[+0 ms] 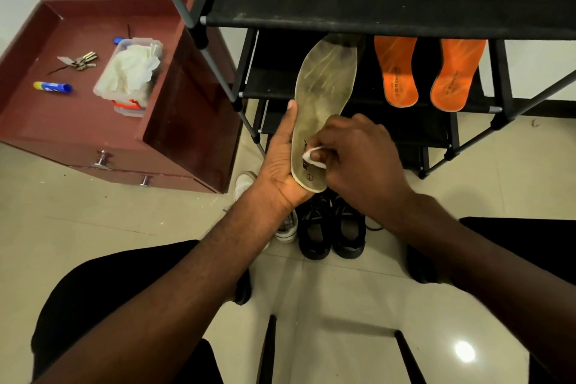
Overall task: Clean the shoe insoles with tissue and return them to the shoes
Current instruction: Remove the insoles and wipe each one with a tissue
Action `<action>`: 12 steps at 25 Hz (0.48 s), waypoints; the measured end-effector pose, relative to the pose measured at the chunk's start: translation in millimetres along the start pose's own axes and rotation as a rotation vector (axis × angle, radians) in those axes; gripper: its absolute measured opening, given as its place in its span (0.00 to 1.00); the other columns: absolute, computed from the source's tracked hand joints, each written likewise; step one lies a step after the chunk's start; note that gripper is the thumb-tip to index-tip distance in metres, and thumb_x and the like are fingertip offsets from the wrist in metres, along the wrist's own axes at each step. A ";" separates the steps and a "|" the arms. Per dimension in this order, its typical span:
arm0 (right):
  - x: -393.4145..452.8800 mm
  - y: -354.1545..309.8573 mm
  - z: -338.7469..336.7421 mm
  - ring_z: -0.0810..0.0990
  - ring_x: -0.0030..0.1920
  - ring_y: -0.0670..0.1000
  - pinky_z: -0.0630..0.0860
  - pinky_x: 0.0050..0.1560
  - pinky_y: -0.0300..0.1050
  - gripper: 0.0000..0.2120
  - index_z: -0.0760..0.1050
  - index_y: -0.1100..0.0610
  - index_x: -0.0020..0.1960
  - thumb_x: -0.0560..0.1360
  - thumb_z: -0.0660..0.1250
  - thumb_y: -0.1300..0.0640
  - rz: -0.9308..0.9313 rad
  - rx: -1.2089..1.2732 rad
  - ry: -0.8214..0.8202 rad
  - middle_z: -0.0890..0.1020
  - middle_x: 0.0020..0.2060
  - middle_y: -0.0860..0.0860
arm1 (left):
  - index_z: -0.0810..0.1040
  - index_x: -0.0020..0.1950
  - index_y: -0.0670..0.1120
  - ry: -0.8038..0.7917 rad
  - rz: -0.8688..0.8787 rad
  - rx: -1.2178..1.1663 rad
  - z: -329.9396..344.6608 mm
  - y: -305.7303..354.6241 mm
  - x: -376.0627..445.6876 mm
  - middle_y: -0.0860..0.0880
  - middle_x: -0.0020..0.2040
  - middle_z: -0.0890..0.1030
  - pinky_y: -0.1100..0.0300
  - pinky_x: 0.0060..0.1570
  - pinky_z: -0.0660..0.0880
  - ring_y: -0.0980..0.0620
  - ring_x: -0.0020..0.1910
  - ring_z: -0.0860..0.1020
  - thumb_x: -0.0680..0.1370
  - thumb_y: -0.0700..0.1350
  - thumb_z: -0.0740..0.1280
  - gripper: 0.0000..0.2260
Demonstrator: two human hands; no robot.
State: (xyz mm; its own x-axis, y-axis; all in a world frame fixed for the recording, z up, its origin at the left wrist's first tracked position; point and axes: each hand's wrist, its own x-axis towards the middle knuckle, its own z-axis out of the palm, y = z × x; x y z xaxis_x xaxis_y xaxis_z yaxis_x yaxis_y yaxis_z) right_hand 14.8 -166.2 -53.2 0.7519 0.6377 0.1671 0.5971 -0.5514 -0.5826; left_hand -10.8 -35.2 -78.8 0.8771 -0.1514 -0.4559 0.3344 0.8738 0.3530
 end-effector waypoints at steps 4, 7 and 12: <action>-1.3 -4.8 -8.2 0.75 0.47 0.47 0.75 0.50 0.51 0.07 0.86 0.48 0.49 0.74 0.76 0.58 -0.117 0.101 -0.168 0.82 0.44 0.41 | 0.80 0.60 0.41 0.006 0.008 0.004 -1.3 5.9 -3.8 0.43 0.47 0.84 0.53 0.47 0.84 0.47 0.44 0.85 0.83 0.64 0.62 0.26; 0.5 4.7 -11.0 0.74 0.48 0.49 0.73 0.51 0.53 0.09 0.85 0.46 0.52 0.74 0.72 0.56 -0.059 -0.130 -0.106 0.82 0.46 0.41 | 0.80 0.63 0.43 0.022 0.013 0.022 -0.9 4.7 -1.5 0.44 0.51 0.83 0.54 0.49 0.82 0.48 0.47 0.84 0.82 0.65 0.63 0.26; -6.3 -0.9 -6.9 0.74 0.47 0.46 0.73 0.47 0.49 0.10 0.86 0.47 0.51 0.73 0.76 0.60 -0.107 0.038 -0.149 0.83 0.47 0.40 | 0.80 0.61 0.42 0.047 0.004 0.022 -5.3 10.2 1.7 0.44 0.51 0.80 0.52 0.50 0.81 0.47 0.47 0.82 0.80 0.67 0.65 0.28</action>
State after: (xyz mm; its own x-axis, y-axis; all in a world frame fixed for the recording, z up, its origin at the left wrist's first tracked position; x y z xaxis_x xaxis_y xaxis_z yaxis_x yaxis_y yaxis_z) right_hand 11.4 -173.4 -48.3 0.6335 0.7657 0.1116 0.6580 -0.4572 -0.5984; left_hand -7.8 -24.1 -80.3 0.8611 -0.1259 -0.4926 0.3392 0.8640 0.3721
